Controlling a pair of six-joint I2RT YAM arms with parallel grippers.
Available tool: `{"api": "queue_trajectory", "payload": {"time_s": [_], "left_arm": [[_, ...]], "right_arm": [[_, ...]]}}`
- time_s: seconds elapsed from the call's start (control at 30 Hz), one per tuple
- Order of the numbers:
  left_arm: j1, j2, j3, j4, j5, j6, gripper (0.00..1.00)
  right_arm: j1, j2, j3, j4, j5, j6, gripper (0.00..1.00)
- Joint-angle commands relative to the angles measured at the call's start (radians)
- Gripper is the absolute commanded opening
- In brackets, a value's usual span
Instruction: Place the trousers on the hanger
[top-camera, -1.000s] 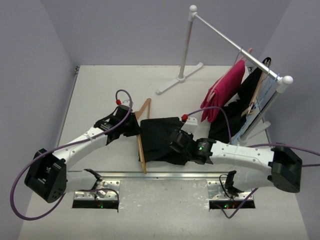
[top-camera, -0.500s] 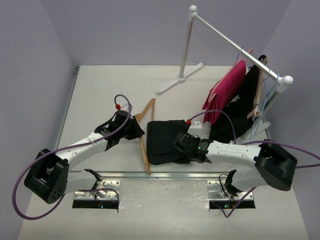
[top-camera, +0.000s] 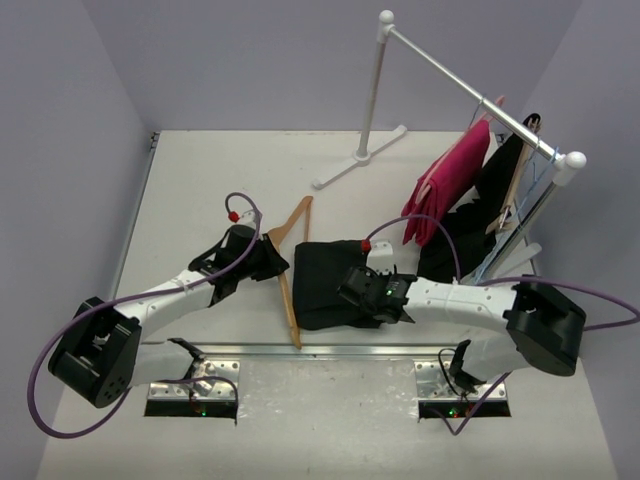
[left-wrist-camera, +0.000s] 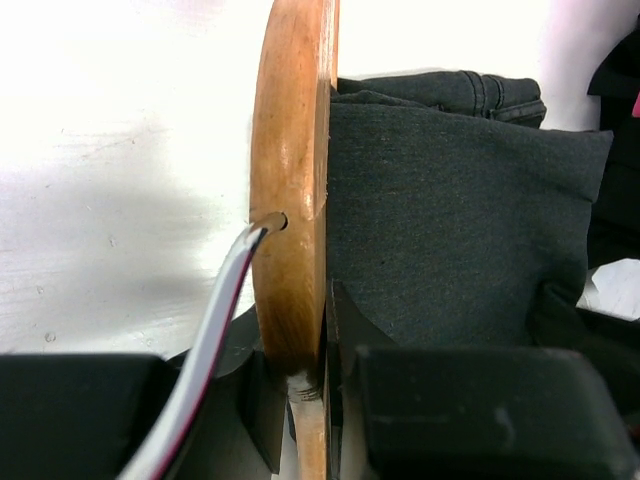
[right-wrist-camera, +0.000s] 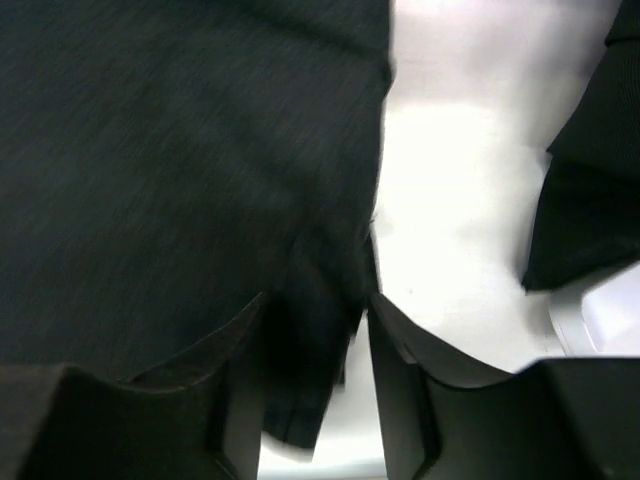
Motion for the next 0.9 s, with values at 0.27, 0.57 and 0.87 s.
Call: {"api": "queue_trajectory", "payload": {"time_s": [0.27, 0.57, 0.87], "left_arm": [[0.008, 0.033, -0.076, -0.074, -0.020, 0.043, 0.00], [0.008, 0.040, -0.082, -0.083, -0.032, 0.025, 0.00], [0.015, 0.052, -0.073, -0.076, -0.005, 0.064, 0.00]], "right_arm": [[0.072, -0.052, 0.270, -0.241, 0.053, -0.109, 0.49], [-0.184, 0.228, 0.195, 0.048, -0.183, -0.248, 0.50], [-0.211, 0.197, 0.063, 0.065, -0.317, -0.154, 0.50]]}}
